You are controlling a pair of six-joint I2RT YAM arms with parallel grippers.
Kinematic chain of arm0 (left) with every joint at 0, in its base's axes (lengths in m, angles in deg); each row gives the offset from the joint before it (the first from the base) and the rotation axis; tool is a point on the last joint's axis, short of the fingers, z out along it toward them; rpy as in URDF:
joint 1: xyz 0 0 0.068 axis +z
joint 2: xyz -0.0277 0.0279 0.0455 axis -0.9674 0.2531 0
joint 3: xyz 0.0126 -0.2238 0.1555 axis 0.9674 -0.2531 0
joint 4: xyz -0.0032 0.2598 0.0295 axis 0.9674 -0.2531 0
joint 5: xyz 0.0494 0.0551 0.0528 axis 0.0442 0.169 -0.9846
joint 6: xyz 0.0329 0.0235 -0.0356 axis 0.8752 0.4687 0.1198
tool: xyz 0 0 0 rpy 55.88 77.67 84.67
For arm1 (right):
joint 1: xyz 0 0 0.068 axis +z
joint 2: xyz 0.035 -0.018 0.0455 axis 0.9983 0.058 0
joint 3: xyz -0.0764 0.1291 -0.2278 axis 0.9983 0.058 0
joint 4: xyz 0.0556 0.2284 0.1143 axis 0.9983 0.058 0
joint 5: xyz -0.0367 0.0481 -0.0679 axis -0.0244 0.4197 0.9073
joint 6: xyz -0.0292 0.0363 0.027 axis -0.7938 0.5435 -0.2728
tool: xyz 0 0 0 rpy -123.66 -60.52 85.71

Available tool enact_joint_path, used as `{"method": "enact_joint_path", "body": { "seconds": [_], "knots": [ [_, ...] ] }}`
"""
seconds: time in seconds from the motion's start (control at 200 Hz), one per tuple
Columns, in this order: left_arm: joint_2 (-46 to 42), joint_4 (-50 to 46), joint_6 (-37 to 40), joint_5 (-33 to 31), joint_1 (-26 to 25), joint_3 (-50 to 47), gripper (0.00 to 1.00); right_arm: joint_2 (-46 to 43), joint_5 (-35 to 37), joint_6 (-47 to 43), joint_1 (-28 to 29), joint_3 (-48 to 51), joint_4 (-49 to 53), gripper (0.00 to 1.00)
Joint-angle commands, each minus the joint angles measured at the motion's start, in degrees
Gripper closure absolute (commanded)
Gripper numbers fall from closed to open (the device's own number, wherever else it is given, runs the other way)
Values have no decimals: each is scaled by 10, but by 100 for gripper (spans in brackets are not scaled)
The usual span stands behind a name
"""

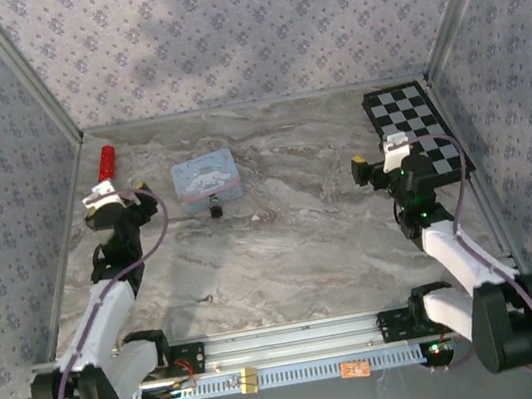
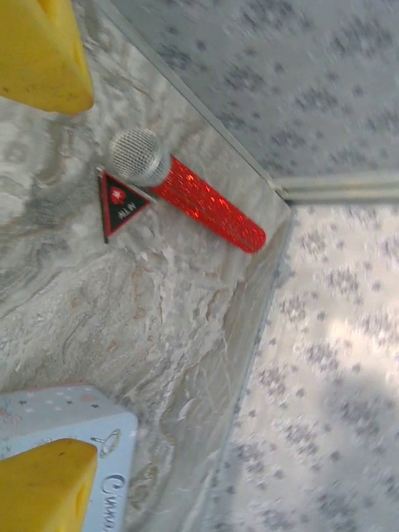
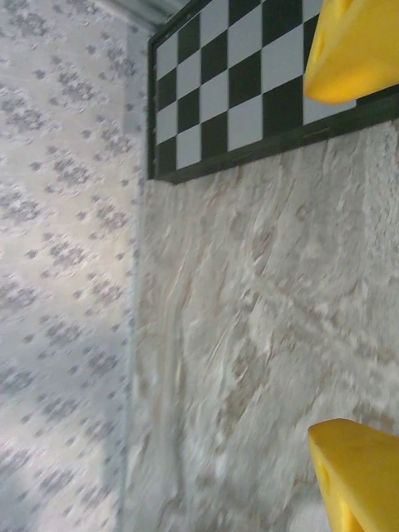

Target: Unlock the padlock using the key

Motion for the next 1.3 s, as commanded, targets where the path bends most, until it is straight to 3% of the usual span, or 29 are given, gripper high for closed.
{"method": "enact_joint_path", "body": {
  "seconds": [0.0, 0.085, 0.195, 0.225, 0.335, 0.495, 0.595, 0.665, 0.86, 0.984, 1.144, 1.294],
  "knots": [
    [-44, -236, -158, -54, 5, 58, 0, -62, -49, 78, 10, -42, 124, 1],
    [-84, -335, -229, -46, 13, 77, 0, -97, -24, 177, 11, -77, 212, 1],
    [-152, -363, -232, 36, 35, 50, 0, -127, 62, 324, 2, -118, 366, 1],
    [-173, -369, -232, 53, 41, 41, 0, -134, 56, 358, -1, -115, 387, 1],
    [-246, -382, -201, 133, 51, 14, 0, -158, -25, 319, -34, -88, 346, 1],
    [-298, -410, -182, 188, 51, -2, 0, -142, -68, 310, -8, -97, 361, 1],
    [-295, -417, -175, 221, 51, -7, 0, -113, -51, 315, 62, -120, 385, 1],
    [-292, -414, -176, 236, 48, -10, 0, -92, -15, 325, 141, -134, 392, 1],
    [-306, -413, -176, 214, 48, -12, 0, 10, 79, 352, 361, -195, 408, 1],
    [-330, -413, -182, 195, 48, -18, 0, 104, 110, 362, 468, -247, 413, 2],
    [-369, -420, -190, 173, 48, -24, 0, 247, 118, 384, 560, -341, 440, 3],
    [-400, -444, -184, 146, 48, -15, 0, 383, 102, 383, 611, -471, 515, 5]
  ]
}}
